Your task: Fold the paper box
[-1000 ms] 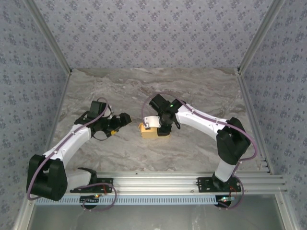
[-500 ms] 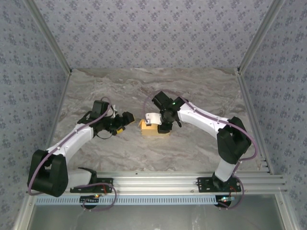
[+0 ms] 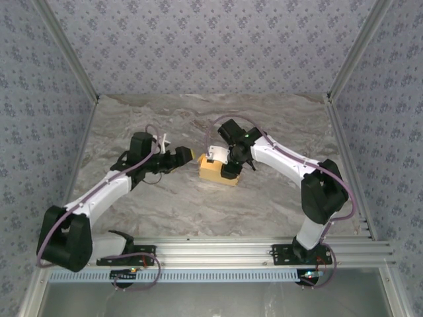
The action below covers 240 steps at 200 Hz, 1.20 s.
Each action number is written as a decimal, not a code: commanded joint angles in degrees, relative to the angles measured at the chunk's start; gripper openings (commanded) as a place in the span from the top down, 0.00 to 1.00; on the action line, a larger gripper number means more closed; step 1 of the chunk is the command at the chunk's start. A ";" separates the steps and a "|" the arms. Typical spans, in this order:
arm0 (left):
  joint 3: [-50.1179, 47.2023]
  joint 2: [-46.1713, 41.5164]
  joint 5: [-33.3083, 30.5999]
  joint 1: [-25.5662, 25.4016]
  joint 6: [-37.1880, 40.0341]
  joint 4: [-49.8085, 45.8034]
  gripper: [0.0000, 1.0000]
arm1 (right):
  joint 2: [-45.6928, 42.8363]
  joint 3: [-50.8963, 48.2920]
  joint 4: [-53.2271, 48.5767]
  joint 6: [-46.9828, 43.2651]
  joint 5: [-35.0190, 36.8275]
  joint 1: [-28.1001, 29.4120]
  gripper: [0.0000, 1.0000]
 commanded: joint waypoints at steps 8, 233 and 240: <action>3.97 6.42 2.83 -0.66 0.42 10.48 0.13 | 0.14 1.25 -2.07 2.16 -3.11 -0.19 0.56; 3.35 8.44 11.43 -3.12 -1.41 11.61 0.38 | 0.99 0.87 -2.61 1.61 -4.09 -1.29 0.57; 3.03 8.95 11.52 -3.30 -1.82 12.17 0.38 | 1.10 0.89 -2.61 1.65 -4.16 -1.24 0.57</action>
